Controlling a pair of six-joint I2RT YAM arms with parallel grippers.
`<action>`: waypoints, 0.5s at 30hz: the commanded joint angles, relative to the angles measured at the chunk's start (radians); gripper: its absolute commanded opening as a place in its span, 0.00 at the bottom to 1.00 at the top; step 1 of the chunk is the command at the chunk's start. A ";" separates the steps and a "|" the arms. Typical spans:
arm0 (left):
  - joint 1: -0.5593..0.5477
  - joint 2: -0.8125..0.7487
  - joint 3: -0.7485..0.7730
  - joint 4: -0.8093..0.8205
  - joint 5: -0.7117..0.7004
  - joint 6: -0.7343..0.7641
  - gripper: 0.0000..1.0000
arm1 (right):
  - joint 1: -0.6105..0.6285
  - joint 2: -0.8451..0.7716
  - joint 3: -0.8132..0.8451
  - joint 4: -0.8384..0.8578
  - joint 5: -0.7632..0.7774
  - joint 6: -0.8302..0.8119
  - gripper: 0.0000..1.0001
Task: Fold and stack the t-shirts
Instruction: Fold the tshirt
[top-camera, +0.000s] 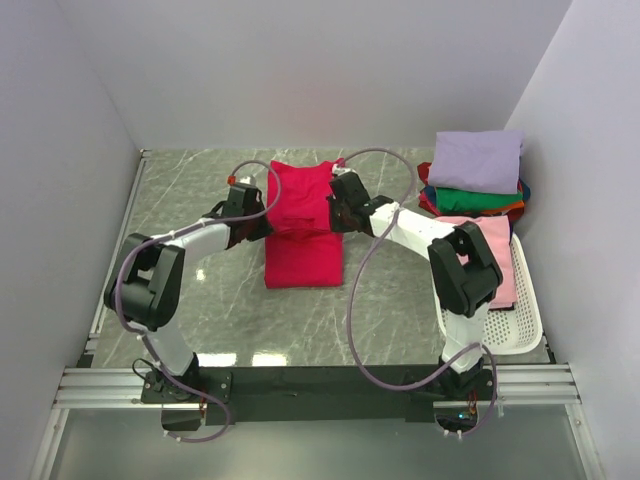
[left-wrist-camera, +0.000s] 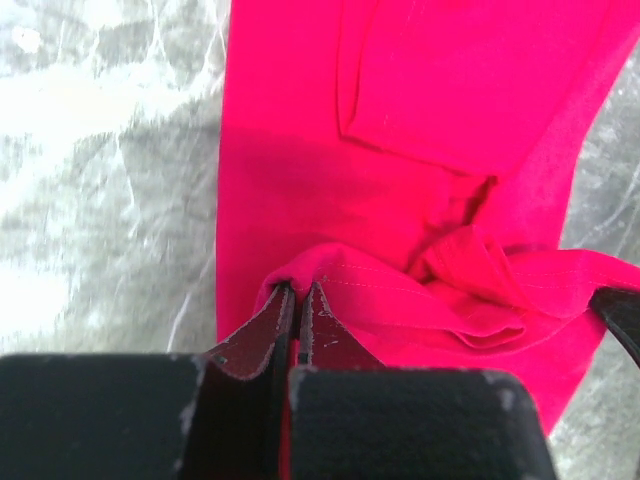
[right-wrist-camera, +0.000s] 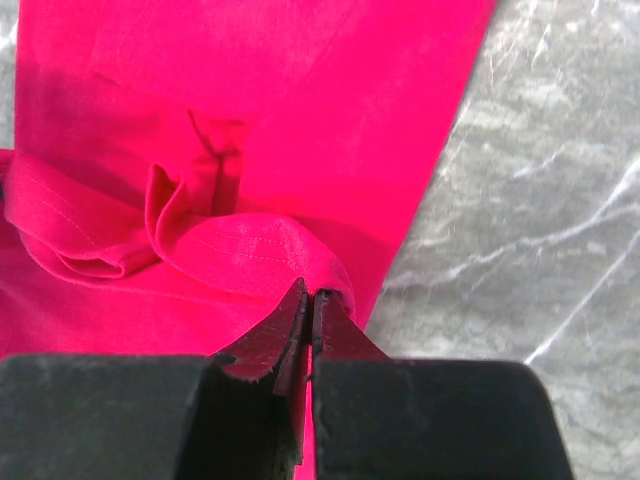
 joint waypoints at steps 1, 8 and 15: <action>0.007 0.038 0.054 0.034 0.020 0.031 0.01 | -0.014 0.032 0.065 -0.020 -0.012 -0.033 0.00; 0.014 0.073 0.099 0.006 -0.040 0.030 0.21 | -0.030 0.091 0.107 -0.040 -0.027 -0.030 0.11; 0.002 -0.080 0.102 -0.048 -0.196 0.023 0.66 | -0.030 -0.061 0.078 -0.047 0.021 -0.036 0.57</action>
